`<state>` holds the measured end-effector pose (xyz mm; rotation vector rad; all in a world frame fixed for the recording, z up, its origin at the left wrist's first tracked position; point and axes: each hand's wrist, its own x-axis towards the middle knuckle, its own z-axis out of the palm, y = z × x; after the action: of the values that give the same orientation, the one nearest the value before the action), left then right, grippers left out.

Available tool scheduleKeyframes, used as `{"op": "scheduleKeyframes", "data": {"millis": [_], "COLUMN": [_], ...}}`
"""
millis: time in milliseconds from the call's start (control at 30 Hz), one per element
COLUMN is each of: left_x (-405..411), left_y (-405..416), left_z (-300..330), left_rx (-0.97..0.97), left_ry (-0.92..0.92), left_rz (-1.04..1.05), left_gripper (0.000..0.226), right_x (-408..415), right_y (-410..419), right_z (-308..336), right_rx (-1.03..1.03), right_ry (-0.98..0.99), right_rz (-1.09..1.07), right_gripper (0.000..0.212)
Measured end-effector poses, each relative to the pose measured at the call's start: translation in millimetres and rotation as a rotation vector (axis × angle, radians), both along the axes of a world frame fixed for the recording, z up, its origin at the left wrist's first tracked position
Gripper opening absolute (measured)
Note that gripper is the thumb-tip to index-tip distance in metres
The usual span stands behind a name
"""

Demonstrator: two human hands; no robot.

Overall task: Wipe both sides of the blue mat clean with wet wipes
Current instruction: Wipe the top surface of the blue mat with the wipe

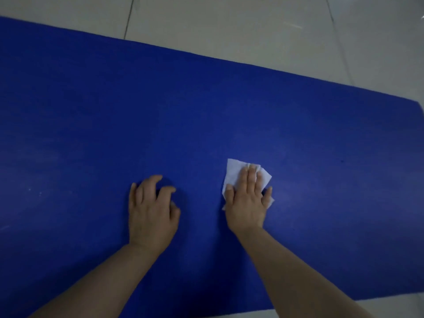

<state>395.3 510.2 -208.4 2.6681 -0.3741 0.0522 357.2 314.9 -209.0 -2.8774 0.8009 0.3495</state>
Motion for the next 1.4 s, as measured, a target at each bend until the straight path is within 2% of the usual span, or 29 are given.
{"op": "scheduleKeyframes", "data": {"millis": [67,200,267,367,400,433,533,567,633,767,800,833,933,967,1000,1067,1133,1167,1200,1267,1333,1367,1400], "left_x": [17.8,28.4,28.8,30.2,30.8,31.2,32.3,32.5,32.5,32.9,33.1,33.0,32.9,33.1,33.2,33.7,33.6,33.4,33.2,32.9,33.3,33.4,33.8], "left_y": [-12.9,-20.9,-21.6,-21.7,-21.9,-22.3,-22.9,-23.3,-22.8,-22.0,-22.2,-22.5,-22.4,-22.8,-22.9,-22.9,-22.5,-22.3,-22.3,-22.6,-22.4,-22.3,-22.3], "left_z": [-1.7,-8.0,-8.4,-9.6,-10.0,-10.4,-8.7,-7.7,-7.4,-9.0,-9.2,-9.4,-8.4,-7.9,-7.9,-8.0,-8.7,-9.3,-9.6,-9.4,-9.0,-8.5,-8.2], "left_rx": [-0.02,0.038,0.062,0.094,0.098,0.099,0.087,0.079,0.068,0.066,0.069,0.073,0.088,0.087,0.084,0.075,0.071,0.071,0.071,0.069,0.064,0.062,0.057], "left_ry": [-0.029,-0.01,0.017,0.024,0.019,0.025,0.064,0.073,0.057,0.036,0.041,0.048,0.06,0.06,0.057,0.046,0.033,0.031,0.033,0.033,0.036,0.038,0.039], "left_rz": [-0.085,-0.15,-0.167,-0.173,-0.17,-0.167,-0.164,-0.166,-0.175,-0.165,-0.164,-0.165,-0.166,-0.167,-0.168,-0.169,-0.17,-0.172,-0.173,-0.172,-0.176,-0.181,-0.183], "left_gripper": [0.034,0.044,0.046,0.043,0.04,0.042,0.048,0.047,0.043,0.051,0.052,0.053,0.054,0.054,0.053,0.053,0.053,0.053,0.054,0.055,0.057,0.057,0.057], "right_x": [-1.4,0.9,14.9,36.0,42.4,47.6,48.5,49.6,57.9,67.5,68.1,67.3,54.3,54.9,59.0,65.8,73.2,76.7,80.8,87.6,89.0,89.6,92.5], "right_y": [14.8,33.8,6.6,-26.5,-22.4,-11.2,41.1,47.7,33.7,-21.9,-21.1,-12.1,22.9,19.6,8.0,-24.5,-55.1,-59.3,-55.0,-24.8,16.5,24.5,21.5], "right_z": [5.1,-2.3,1.7,4.0,7.2,10.0,2.7,2.3,5.0,6.6,9.8,11.8,0.5,-1.3,-3.5,-3.5,1.5,4.9,8.0,9.6,7.6,4.1,2.4], "right_rx": [-0.029,-0.027,-0.062,-0.041,-0.039,-0.041,-0.036,-0.018,-0.026,-0.015,-0.023,-0.03,0.01,0.009,-0.019,-0.127,-0.053,-0.019,-0.038,-0.093,0.001,0.036,0.021], "right_ry": [-0.009,-0.05,-0.041,0.047,0.046,0.033,-0.035,-0.044,-0.013,0.025,0.009,-0.026,-0.133,-0.128,-0.137,-0.134,-0.005,0.025,0.037,0.041,0.017,0.01,0.0], "right_rz": [0.021,0.427,0.277,-0.14,-0.164,-0.089,0.425,0.485,0.392,-0.106,-0.108,0.002,0.514,0.553,0.485,0.177,-0.167,-0.269,-0.276,-0.012,0.366,0.471,0.482], "right_gripper": [0.075,0.06,0.062,0.062,0.063,0.064,0.06,0.058,0.063,0.059,0.06,0.061,0.058,0.057,0.057,0.057,0.059,0.061,0.061,0.062,0.064,0.067,0.069]}}
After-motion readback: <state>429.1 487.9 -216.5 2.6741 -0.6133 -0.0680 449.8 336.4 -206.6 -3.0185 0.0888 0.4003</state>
